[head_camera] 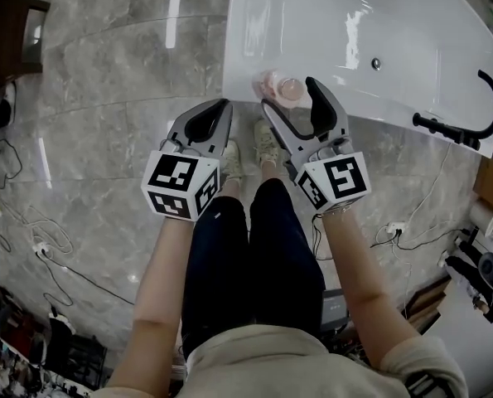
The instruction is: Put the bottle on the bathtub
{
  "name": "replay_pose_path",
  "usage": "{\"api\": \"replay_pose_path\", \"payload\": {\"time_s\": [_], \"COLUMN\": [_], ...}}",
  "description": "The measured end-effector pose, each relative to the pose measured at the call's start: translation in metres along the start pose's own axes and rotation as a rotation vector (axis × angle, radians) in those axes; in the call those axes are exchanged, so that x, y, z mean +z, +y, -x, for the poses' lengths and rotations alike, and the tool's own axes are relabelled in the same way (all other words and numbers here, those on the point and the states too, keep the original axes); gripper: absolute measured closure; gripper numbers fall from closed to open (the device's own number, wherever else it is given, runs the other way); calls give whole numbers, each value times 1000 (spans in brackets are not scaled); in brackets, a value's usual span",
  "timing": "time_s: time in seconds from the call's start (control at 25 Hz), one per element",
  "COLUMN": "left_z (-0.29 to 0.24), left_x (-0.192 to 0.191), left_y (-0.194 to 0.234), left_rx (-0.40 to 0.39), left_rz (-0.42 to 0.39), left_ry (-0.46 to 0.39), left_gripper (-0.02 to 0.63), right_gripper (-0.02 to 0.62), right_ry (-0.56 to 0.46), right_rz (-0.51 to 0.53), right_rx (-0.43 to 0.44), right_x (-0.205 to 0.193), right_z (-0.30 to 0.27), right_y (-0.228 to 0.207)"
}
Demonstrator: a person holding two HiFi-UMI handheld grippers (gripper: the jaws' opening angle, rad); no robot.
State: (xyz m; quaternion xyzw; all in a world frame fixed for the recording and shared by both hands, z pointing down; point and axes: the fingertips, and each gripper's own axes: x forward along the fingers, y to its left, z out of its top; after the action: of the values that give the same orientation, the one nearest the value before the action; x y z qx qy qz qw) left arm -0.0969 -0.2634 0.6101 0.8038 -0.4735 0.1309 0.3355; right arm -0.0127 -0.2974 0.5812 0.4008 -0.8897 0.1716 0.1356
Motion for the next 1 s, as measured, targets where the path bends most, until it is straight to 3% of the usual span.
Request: {"api": "replay_pose_path", "payload": {"time_s": [0.4, 0.6, 0.8, 0.88, 1.0], "left_z": [51, 83, 105, 110, 114], "left_x": [34, 39, 49, 52, 61], "left_y": [-62, -82, -102, -109, -113], "left_rx": [-42, -55, -80, -80, -55], "left_rz": [-83, -102, -85, -86, -88], "left_ry": [-19, -14, -54, -61, -65], "left_gripper": [598, 598, 598, 598, 598], "right_gripper": [328, 365, 489, 574, 597], "right_ry": [-36, -57, -47, -36, -22], "right_rz": [-76, -121, -119, -108, -139], "right_rx": [41, 9, -12, 4, 30], "right_x": [51, 67, 80, 86, 92], "right_z": [63, 93, 115, 123, 128], "right_y": [29, 44, 54, 59, 59]}}
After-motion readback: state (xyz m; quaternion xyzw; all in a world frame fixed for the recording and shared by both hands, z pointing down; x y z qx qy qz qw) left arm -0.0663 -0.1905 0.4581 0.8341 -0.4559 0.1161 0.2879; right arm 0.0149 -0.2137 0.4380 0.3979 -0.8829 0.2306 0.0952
